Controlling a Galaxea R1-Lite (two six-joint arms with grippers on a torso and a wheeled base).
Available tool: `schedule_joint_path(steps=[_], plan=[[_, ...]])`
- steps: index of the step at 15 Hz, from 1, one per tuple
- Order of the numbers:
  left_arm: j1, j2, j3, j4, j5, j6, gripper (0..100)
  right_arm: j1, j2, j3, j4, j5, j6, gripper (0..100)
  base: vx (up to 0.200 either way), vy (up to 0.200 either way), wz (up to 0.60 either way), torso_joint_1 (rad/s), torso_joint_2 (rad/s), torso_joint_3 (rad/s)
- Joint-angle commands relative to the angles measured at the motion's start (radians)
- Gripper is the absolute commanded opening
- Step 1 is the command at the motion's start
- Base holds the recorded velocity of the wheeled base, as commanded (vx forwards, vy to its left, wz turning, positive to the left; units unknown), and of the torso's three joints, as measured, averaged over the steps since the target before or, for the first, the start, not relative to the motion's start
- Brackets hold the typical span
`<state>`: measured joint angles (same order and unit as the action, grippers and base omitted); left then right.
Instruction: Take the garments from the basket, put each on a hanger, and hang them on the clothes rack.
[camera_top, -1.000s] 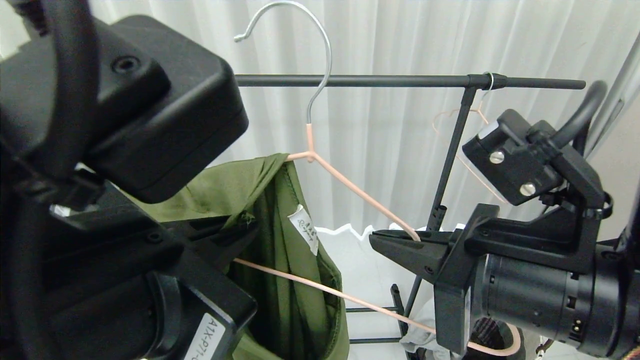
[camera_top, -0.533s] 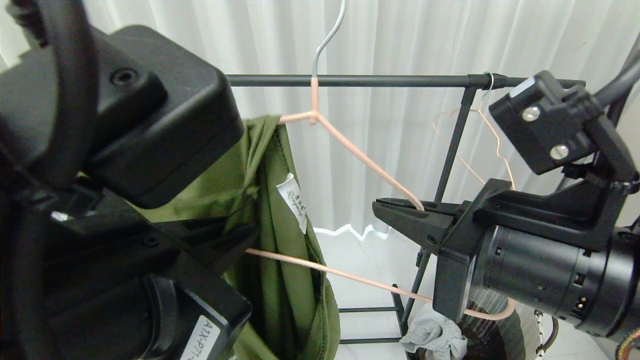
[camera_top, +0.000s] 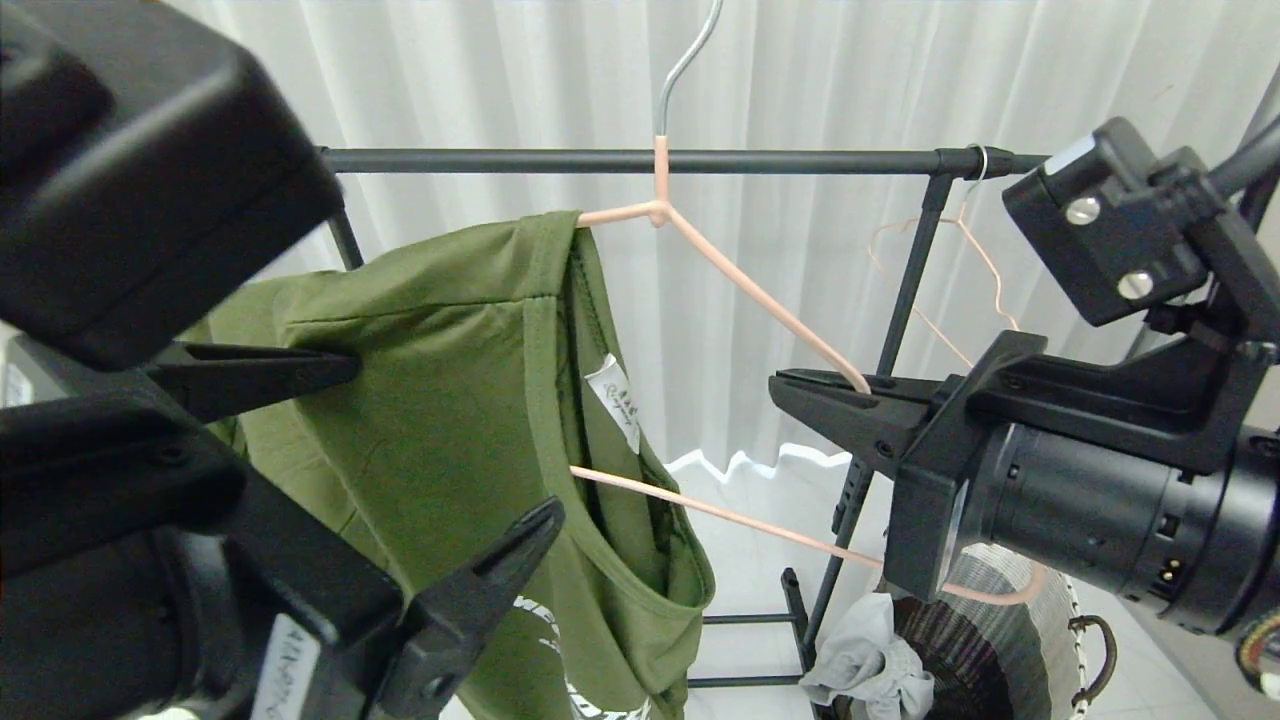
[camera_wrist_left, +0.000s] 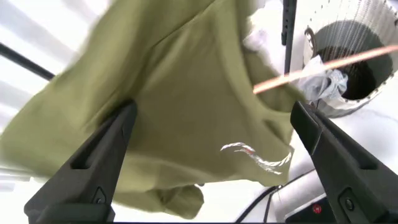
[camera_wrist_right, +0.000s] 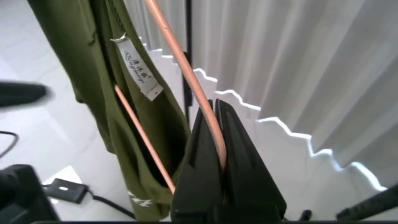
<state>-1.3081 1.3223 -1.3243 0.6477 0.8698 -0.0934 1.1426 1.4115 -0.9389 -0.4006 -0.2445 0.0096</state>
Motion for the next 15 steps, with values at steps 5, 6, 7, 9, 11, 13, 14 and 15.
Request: schedule_joint_path(steps=[5,6,7,9,11,13,14,15], plan=[[0.213,-0.192,-0.004,-0.036,-0.051,0.366,100,-0.113,-0.065,0.019,0.037,0.036,-0.049,0,0.0,0.0,0.0,0.0,0.0,0.0],[0.22,-0.181,-0.004,-0.069,-0.074,0.377,100,-0.118,-0.069,0.02,0.051,0.048,-0.065,0,0.0,0.0,0.0,0.0,0.0,0.0],[0.227,-0.163,-0.004,-0.112,-0.077,0.402,100,-0.118,-0.069,0.02,0.06,0.051,-0.082,0,0.0,0.0,0.0,0.0,0.0,0.0],[0.23,-0.15,0.007,-0.218,-0.094,0.462,100,-0.118,-0.065,0.023,0.062,0.051,-0.097,0,0.0,0.0,0.0,0.0,0.0,0.0],[0.339,-0.178,0.06,-0.261,-0.186,0.474,100,-0.118,-0.065,0.023,0.063,0.051,-0.097,0,0.0,0.0,0.0,0.0,0.0,0.0],[0.532,-0.23,0.122,-0.301,-0.394,0.475,100,-0.118,-0.066,0.022,0.063,0.051,-0.099,0,0.0,0.0,0.0,0.0,0.0,0.0],[0.586,-0.233,0.132,-0.33,-0.451,0.471,100,-0.118,-0.066,0.022,0.063,0.053,-0.099,0,0.0,0.0,0.0,0.0,0.0,0.0],[0.742,-0.232,0.163,-0.439,-0.627,0.478,100,-0.118,-0.066,0.022,0.063,0.053,-0.099,0,0.0,0.0,0.0,0.0,0.0,0.0]])
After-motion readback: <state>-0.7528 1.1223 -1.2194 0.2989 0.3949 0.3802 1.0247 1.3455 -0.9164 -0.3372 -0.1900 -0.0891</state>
